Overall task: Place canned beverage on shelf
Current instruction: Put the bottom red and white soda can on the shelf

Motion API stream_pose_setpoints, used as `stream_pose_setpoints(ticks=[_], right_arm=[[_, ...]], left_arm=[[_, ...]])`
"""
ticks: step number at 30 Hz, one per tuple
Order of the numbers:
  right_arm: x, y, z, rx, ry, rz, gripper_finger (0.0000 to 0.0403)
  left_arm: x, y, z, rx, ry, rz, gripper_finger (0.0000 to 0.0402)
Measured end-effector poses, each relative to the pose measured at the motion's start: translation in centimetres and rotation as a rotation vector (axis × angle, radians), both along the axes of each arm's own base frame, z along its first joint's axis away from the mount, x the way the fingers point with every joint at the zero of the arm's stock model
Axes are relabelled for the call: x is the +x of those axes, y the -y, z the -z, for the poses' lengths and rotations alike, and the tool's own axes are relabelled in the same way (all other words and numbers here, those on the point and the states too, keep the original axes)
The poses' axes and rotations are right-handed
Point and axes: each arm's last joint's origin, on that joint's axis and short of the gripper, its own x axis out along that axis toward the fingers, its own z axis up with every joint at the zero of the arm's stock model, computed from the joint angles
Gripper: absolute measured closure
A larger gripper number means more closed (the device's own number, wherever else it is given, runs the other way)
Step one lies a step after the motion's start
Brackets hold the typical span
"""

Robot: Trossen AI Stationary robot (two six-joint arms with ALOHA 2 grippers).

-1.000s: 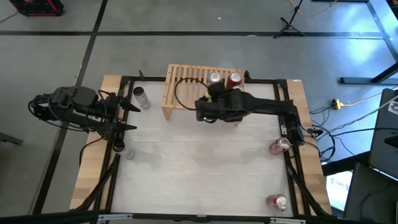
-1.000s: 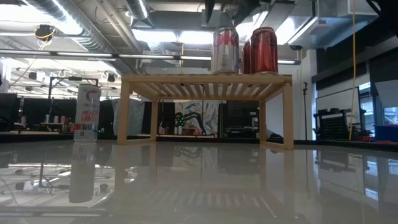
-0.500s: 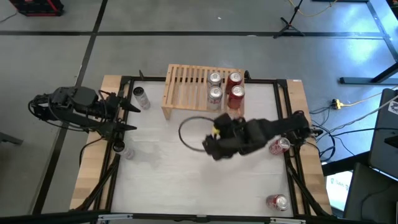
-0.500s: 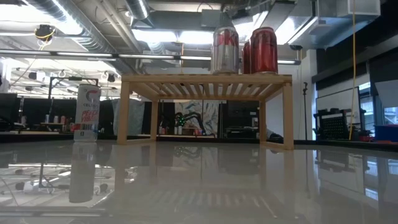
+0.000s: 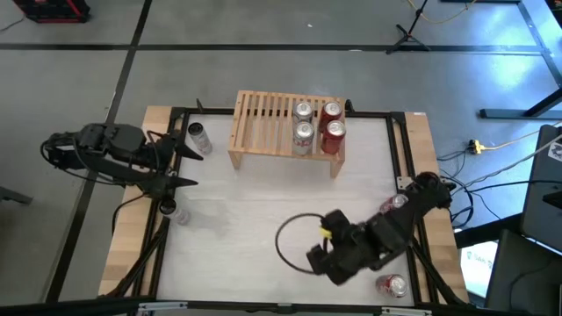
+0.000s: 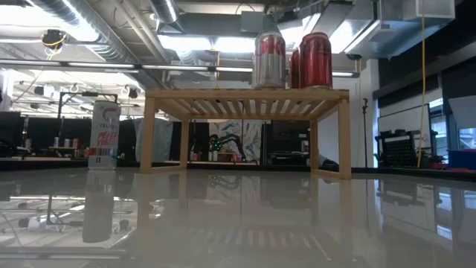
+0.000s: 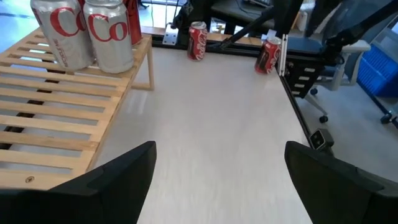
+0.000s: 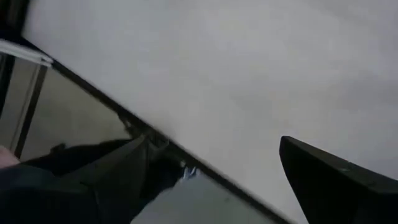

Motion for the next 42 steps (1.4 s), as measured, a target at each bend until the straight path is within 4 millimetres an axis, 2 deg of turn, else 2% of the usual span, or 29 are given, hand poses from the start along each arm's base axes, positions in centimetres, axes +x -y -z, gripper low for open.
stream_pose_setpoints(ticks=[7,12,16,21,25,29,33,42], right_arm=[[-2.1,-3.5,1.1,0.271,-0.212,0.154,0.0054],[-3.0,-5.3,1.0,0.389,-0.266,0.148,0.0054],[-4.3,-5.7,1.8,0.346,-0.409,0.248,0.0054],[-5.1,-6.7,3.1,0.332,-0.486,0.29,0.0054],[-6.0,-7.5,5.0,0.303,-0.623,0.28,0.0054],[-6.8,-8.1,6.8,0.231,-0.649,0.286,0.0054],[-7.2,-7.9,8.4,0.172,-0.679,0.27,0.0054],[-8.7,-6.1,10.8,0.07,-0.754,0.257,0.0054]], left_arm=[[0.3,0.1,0.1,0.006,-0.011,0.011,0.0053],[0.3,0.1,0.1,0.003,-0.011,0.017,0.0053],[0.3,0.1,0.1,0.003,-0.011,0.017,0.0053],[0.3,0.1,0.1,0.003,-0.011,0.017,0.0053],[0.3,0.1,0.1,0.006,-0.011,0.019,0.0053],[0.3,0.1,0.1,0.018,-0.01,0.024,0.0053],[0.3,0.1,0.1,0.019,-0.01,0.025,0.0053],[0.3,0.1,0.1,0.024,-0.01,0.014,0.0053]])
